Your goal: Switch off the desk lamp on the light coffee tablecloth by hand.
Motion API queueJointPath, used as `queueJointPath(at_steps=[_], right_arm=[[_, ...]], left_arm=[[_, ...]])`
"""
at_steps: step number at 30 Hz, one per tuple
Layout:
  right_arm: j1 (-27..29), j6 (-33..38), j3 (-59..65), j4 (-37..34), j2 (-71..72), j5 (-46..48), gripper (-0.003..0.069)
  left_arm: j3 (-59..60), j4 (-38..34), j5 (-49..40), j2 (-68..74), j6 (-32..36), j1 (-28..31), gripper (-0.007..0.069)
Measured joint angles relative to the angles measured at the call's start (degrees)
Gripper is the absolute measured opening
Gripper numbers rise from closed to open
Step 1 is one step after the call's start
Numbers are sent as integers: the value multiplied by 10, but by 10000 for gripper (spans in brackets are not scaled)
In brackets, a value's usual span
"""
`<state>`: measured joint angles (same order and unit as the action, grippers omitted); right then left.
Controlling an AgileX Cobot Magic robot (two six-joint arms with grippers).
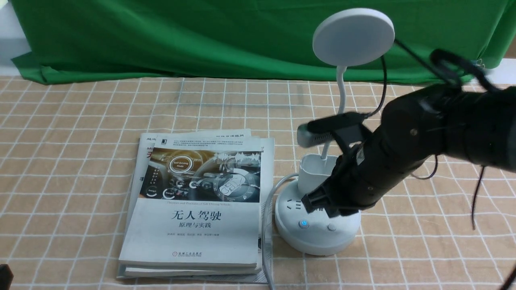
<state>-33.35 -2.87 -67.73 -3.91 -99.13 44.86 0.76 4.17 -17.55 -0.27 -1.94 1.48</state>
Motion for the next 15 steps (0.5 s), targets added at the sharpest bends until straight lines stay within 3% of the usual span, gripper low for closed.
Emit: queueJointPath(at_steps=[6,15], right_arm=[[0,2,15,-1,43,7,38],[0,2,123,-1,224,8,44]], left_arm=[[0,0,0,0,0,0,5],[0,0,0,0,0,0,5]])
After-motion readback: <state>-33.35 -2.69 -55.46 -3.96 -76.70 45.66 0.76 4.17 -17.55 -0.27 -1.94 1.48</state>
